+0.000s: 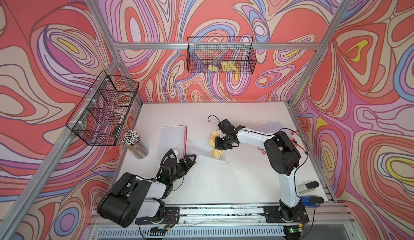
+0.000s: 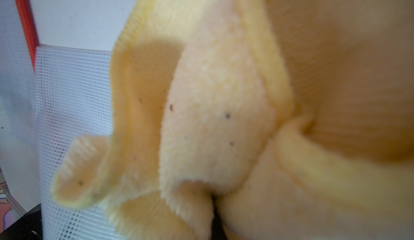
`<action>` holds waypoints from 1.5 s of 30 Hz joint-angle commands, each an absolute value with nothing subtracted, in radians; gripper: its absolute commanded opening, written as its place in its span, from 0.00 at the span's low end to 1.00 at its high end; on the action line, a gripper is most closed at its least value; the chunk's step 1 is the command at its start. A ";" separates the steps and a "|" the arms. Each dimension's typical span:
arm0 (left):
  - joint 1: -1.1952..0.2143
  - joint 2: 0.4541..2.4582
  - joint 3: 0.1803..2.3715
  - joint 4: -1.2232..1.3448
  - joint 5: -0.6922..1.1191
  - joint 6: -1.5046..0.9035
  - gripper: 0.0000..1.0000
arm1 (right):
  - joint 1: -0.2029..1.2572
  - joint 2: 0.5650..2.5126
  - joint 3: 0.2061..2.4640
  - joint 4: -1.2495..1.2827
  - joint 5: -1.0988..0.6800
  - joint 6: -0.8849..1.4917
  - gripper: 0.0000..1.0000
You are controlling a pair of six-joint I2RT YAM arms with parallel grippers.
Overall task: Wipe the document bag
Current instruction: Pick up the document bag from the center of the board.
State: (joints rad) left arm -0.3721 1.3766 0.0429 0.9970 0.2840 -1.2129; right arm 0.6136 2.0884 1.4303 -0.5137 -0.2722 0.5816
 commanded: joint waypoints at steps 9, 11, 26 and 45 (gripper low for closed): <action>-0.417 1.571 -0.016 1.321 0.261 -1.306 0.76 | 0.641 2.211 1.376 -0.639 -0.229 0.577 0.00; -0.441 1.559 -0.019 1.314 0.238 -1.290 0.76 | 0.641 2.215 1.378 -0.636 -0.233 0.577 0.00; -0.508 1.634 0.031 1.321 0.123 -1.257 0.74 | 0.643 2.220 1.365 -0.635 -0.232 0.575 0.00; -0.508 1.518 0.097 1.157 0.125 -1.174 0.10 | 0.647 2.228 1.362 -0.629 -0.238 0.579 0.00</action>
State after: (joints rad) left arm -0.5053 1.5318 0.0696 1.1919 0.1135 -1.1995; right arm 0.6186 2.0975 1.4345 -0.4969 -0.2852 0.5816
